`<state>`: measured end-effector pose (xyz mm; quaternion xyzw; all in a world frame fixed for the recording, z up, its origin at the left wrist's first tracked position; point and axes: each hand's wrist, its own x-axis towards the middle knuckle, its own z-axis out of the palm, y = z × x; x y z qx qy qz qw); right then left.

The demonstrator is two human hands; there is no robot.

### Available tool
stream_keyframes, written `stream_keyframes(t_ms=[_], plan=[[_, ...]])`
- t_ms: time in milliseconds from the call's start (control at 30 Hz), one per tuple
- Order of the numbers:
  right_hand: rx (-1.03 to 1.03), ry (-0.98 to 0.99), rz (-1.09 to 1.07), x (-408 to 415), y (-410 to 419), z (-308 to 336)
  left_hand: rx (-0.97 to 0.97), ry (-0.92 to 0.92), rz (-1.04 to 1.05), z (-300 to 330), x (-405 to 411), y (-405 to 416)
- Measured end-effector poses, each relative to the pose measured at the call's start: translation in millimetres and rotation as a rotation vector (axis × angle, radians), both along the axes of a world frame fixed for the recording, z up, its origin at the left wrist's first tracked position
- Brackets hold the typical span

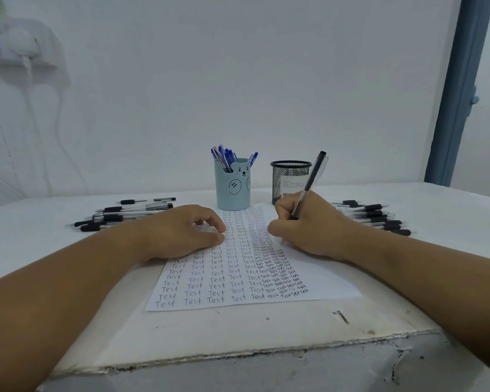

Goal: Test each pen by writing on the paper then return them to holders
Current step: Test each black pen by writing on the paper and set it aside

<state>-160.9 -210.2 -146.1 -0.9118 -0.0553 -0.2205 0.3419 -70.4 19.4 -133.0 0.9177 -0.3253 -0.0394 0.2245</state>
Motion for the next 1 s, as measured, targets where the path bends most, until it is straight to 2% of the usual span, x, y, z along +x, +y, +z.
stream_keyframes(t_ms=[133, 267, 1000], plan=[[0.138, -0.141, 0.005, -3.8, 2.8, -0.2, 0.000, 0.001, -0.005, -0.2, 0.5, -0.2], [-0.054, -0.288, -0.067, -8.3, 6.6, 5.1, 0.000, -0.003, -0.009, -0.2, 0.3, -0.1], [-0.226, -0.411, -0.051, -10.6, 1.1, 9.4, 0.019, 0.001, -0.009, 1.2, -1.4, 0.0]])
